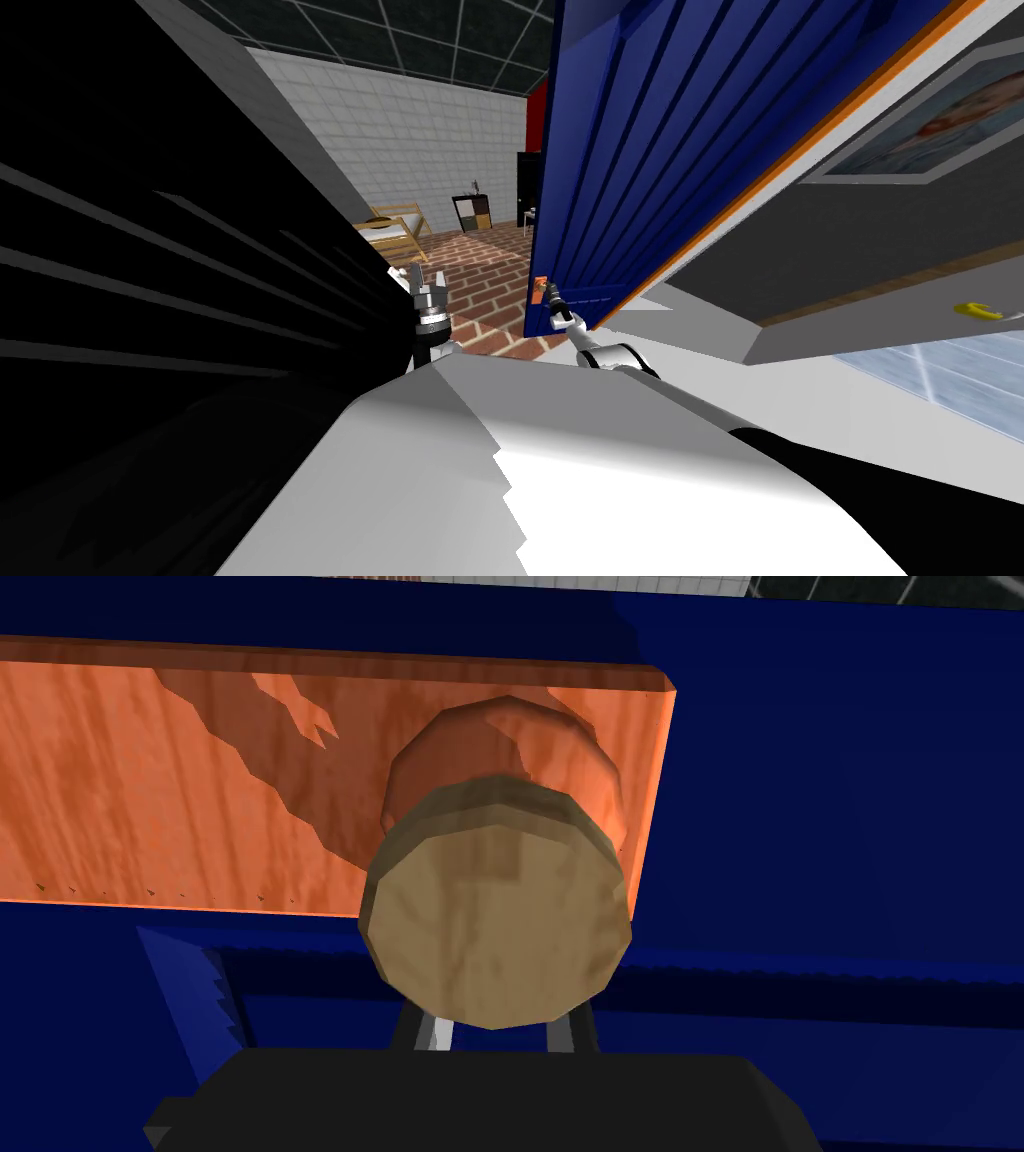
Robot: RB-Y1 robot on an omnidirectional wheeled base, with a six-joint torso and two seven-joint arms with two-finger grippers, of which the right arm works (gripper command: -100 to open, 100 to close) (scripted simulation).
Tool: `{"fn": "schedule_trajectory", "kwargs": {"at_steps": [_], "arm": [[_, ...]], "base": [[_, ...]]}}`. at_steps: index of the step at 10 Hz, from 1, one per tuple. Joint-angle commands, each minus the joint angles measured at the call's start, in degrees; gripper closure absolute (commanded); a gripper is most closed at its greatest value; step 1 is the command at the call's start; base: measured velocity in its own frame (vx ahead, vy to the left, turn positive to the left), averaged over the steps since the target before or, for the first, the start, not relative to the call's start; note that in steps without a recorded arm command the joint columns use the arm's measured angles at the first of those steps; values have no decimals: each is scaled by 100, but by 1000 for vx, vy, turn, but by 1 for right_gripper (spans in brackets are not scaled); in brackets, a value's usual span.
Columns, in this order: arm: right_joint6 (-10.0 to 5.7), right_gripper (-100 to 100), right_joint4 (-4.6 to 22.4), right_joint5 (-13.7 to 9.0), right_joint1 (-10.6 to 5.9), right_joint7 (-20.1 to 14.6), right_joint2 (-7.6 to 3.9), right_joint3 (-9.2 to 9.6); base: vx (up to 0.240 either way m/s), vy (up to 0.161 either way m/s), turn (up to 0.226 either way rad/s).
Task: Push the door open
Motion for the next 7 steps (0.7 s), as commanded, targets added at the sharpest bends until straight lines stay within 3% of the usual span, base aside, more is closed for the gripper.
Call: {"fn": "schedule_trajectory", "kwargs": {"at_steps": [1,2,7], "arm": [[-26,100,34,-56,-39,55,-65,-133],[-61,-100,133,-39,-86,30,-17,-81],[-36,-100,109,-33,-104,-24,67,-26]], "base": [[168,132,-102],[-61,67,-35],[-203,-25,-10]]}}
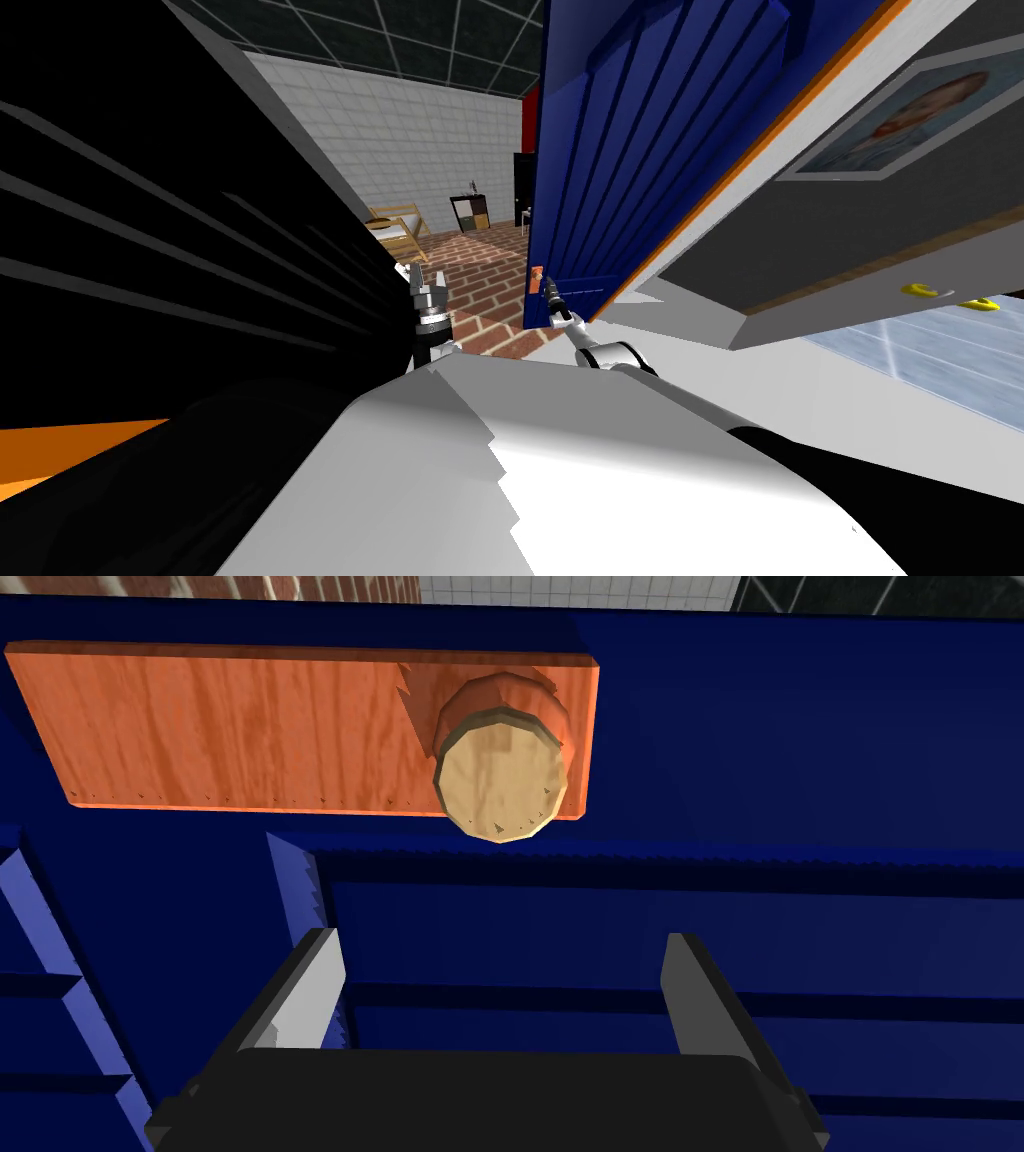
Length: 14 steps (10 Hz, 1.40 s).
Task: Push the door open
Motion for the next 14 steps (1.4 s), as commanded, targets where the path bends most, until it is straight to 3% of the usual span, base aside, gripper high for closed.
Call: {"fn": "schedule_trajectory", "kwargs": {"at_steps": [1,3,5,14], "arm": [[17,-100,-20,3,-3,-25,44,25],[26,-100,-29,5,-10,-44,93,45],[14,-100,-24,0,-2,-29,50,26],[-68,-100,-2,-24,22,26,35,-46]], "base": [[-243,6,-20],[-222,-12,-14],[-13,-5,12],[184,46,20]]}}
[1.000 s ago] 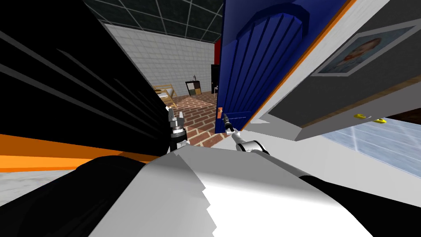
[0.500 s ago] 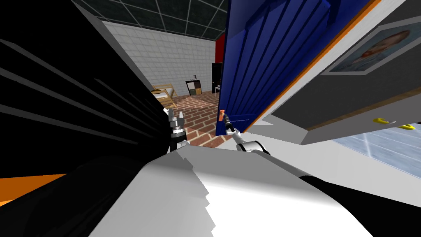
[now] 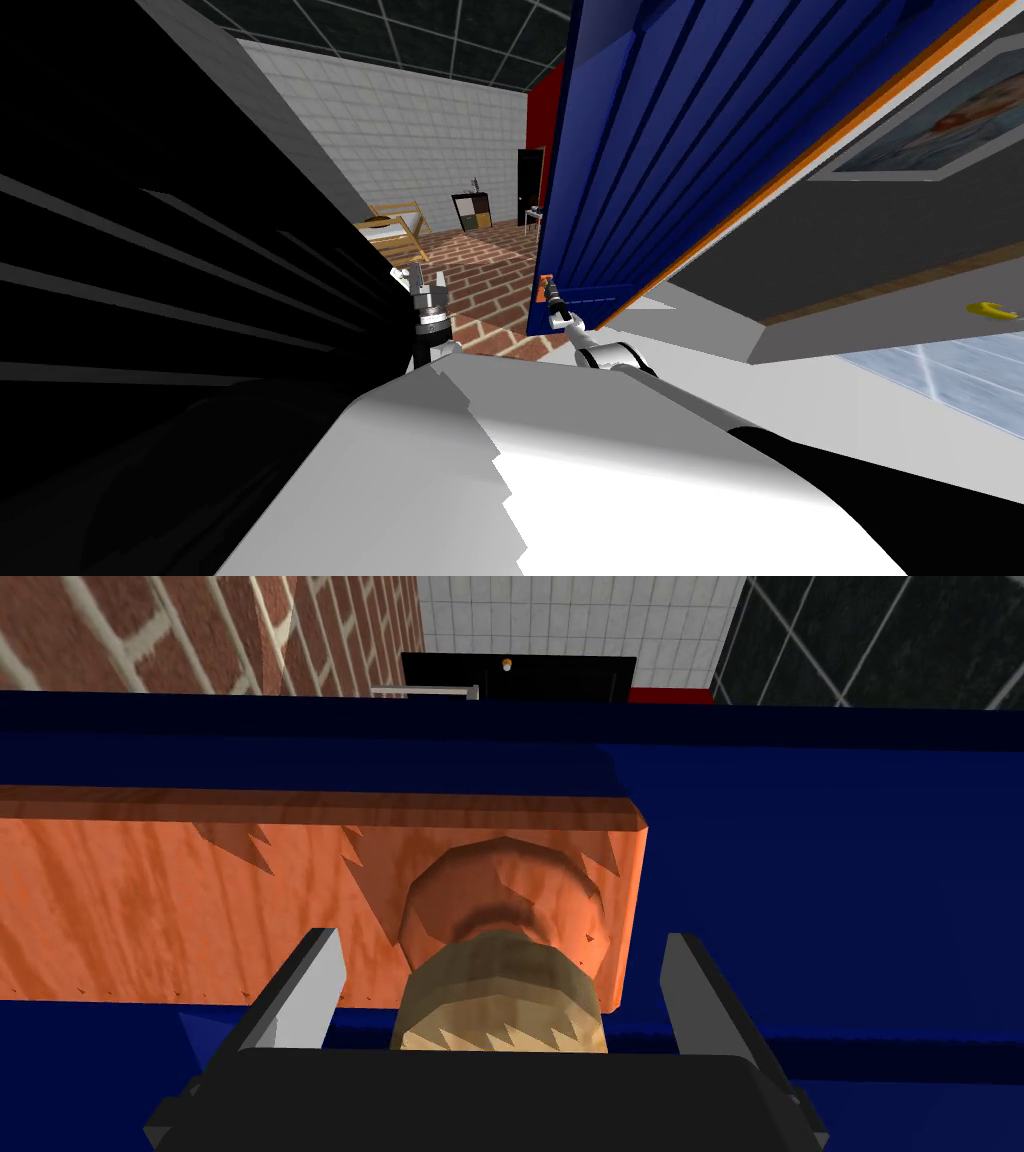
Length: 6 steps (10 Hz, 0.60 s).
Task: Push the door open
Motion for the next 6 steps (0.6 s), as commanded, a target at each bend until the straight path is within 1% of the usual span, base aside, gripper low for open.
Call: {"fn": "schedule_trajectory", "kwargs": {"at_steps": [1,6], "arm": [[2,100,1,0,2,-2,-1,1],[2,100,1,0,2,-2,-1,1]], "base": [[-9,0,-5],[-16,-3,0]]}}
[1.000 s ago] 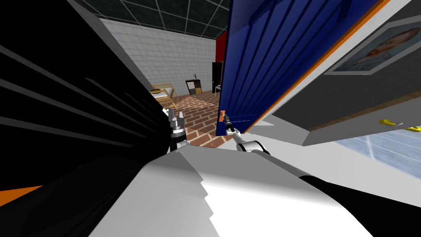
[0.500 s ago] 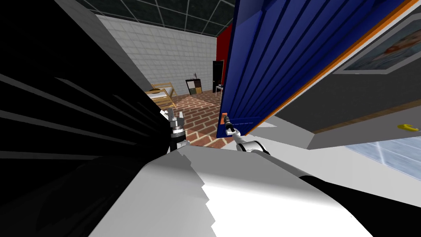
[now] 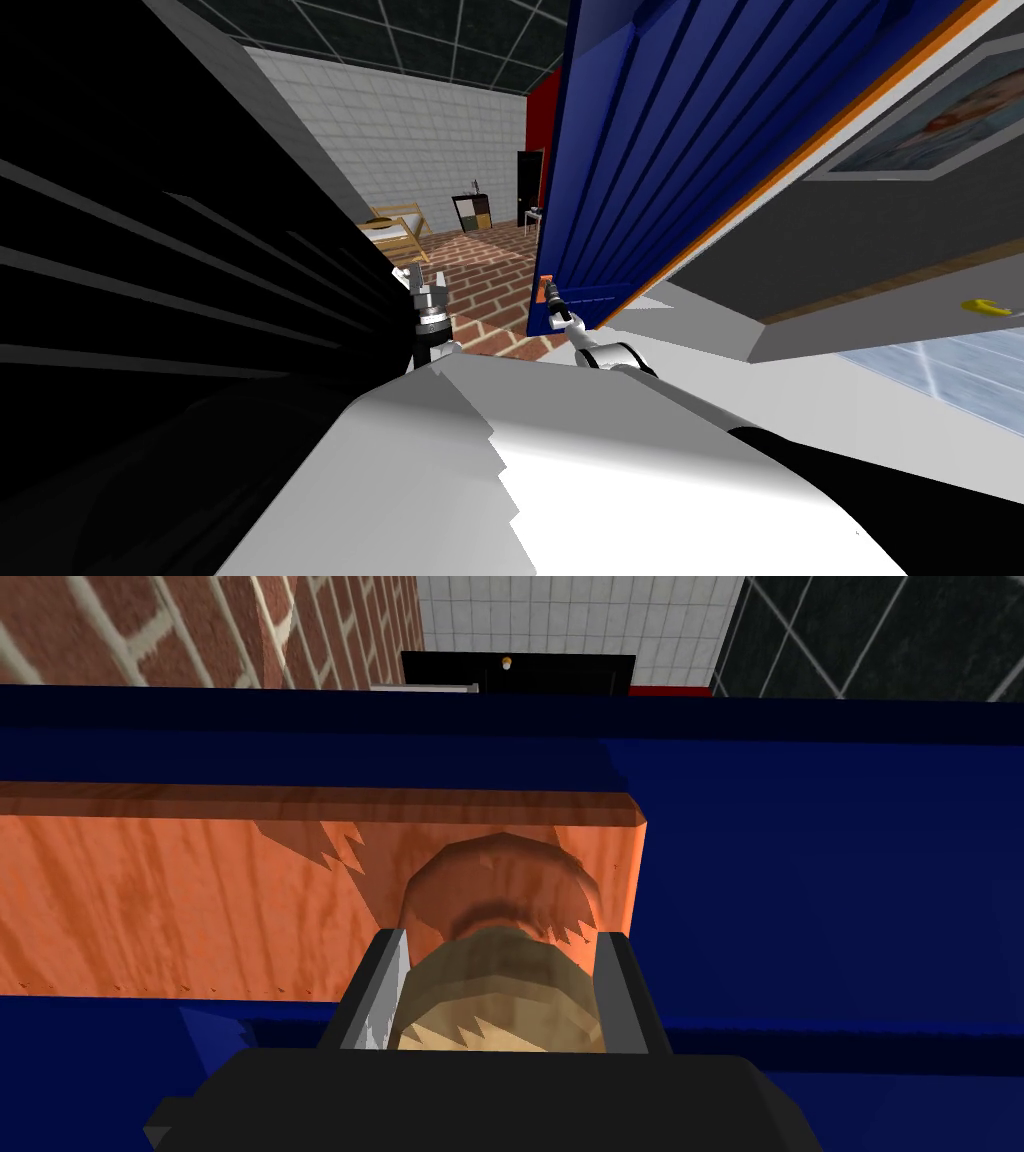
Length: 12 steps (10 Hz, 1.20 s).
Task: Push the door open
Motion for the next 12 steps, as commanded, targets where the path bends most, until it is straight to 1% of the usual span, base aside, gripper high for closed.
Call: {"fn": "schedule_trajectory", "kwargs": {"at_steps": [1,3,4,5,6,7,8,11,12], "arm": [[3,100,3,-25,7,25,-38,-60],[6,100,7,-55,15,54,-81,-133],[6,100,42,-55,15,54,-81,-133],[6,100,7,-55,15,54,-81,-133],[10,100,12,-95,27,93,-135,-228],[10,100,70,-95,27,93,-135,-228],[13,100,15,-118,33,115,-164,-283],[19,100,23,-182,51,178,-245,-438],[19,100,225,-182,51,178,-245,-438]], "base": [[101,41,-24],[161,90,-48],[114,70,-4],[64,29,6],[139,64,-21],[147,69,-28],[127,76,-46],[143,112,-48],[131,99,-51]]}}
